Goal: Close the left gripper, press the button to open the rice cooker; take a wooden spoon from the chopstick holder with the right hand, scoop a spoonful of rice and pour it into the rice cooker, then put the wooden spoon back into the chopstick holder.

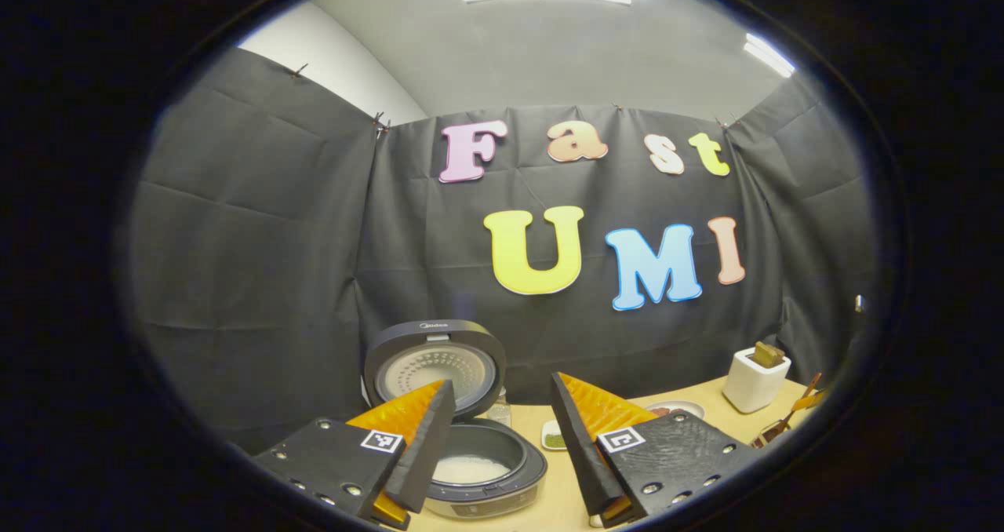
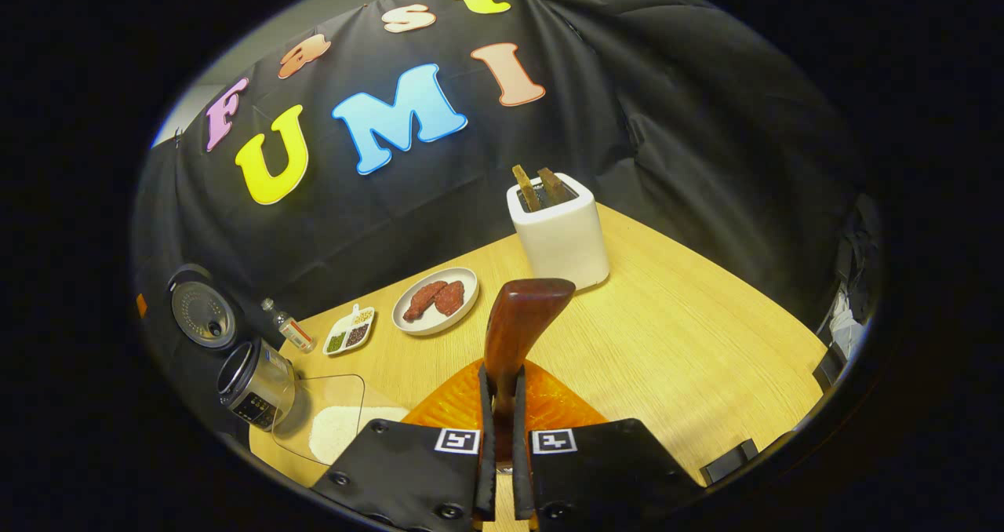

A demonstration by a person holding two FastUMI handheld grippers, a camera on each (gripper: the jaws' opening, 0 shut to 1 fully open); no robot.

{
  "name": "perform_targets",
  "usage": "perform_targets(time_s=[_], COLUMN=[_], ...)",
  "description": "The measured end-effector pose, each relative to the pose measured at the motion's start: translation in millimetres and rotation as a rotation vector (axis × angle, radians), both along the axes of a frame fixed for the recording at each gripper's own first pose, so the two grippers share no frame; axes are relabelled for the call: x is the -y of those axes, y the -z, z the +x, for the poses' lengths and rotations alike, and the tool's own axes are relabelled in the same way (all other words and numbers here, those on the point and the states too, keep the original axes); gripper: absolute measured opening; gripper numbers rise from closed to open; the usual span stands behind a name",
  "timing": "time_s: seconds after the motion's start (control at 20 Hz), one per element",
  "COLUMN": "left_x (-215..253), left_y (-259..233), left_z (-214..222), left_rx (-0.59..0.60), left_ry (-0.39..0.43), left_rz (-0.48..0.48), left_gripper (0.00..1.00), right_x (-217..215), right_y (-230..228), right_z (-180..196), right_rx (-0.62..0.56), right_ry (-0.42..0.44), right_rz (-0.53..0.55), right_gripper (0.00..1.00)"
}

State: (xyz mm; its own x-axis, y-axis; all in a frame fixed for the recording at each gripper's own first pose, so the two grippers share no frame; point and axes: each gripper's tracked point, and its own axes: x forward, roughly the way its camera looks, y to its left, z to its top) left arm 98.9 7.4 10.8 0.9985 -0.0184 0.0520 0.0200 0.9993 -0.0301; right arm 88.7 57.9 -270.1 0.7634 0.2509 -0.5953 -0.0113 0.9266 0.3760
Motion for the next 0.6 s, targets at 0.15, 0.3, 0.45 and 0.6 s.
perform_targets(time_s=[0.15, 0.3, 0.45, 0.6], left_x=[-4.0, -5.7, -3.9, -3.7], left_y=[1.4, 3.3, 2.8, 0.8], left_z=[-0.5, 1.5, 5.8, 13.4], left_rx=[-0.002, -0.009, -0.008, -0.011], left_ry=[-0.012, -0.017, -0.013, -0.01], left_rz=[0.002, -0.011, -0.017, -0.013], left_gripper=[0.74, 0.74, 0.74, 0.75], right_x=[2.7, 2.6, 13.1, 32.1], right_y=[-0.6, -2.4, -12.1, -32.9], right_z=[4.3, -4.3, -2.9, -0.3], right_rx=[0.008, 0.004, 0.037, 0.08], right_ry=[0.013, -0.004, 0.001, 0.025], right_rz=[0.014, 0.008, -0.035, -0.125], right_gripper=[0.12, 0.18, 0.56, 0.99])
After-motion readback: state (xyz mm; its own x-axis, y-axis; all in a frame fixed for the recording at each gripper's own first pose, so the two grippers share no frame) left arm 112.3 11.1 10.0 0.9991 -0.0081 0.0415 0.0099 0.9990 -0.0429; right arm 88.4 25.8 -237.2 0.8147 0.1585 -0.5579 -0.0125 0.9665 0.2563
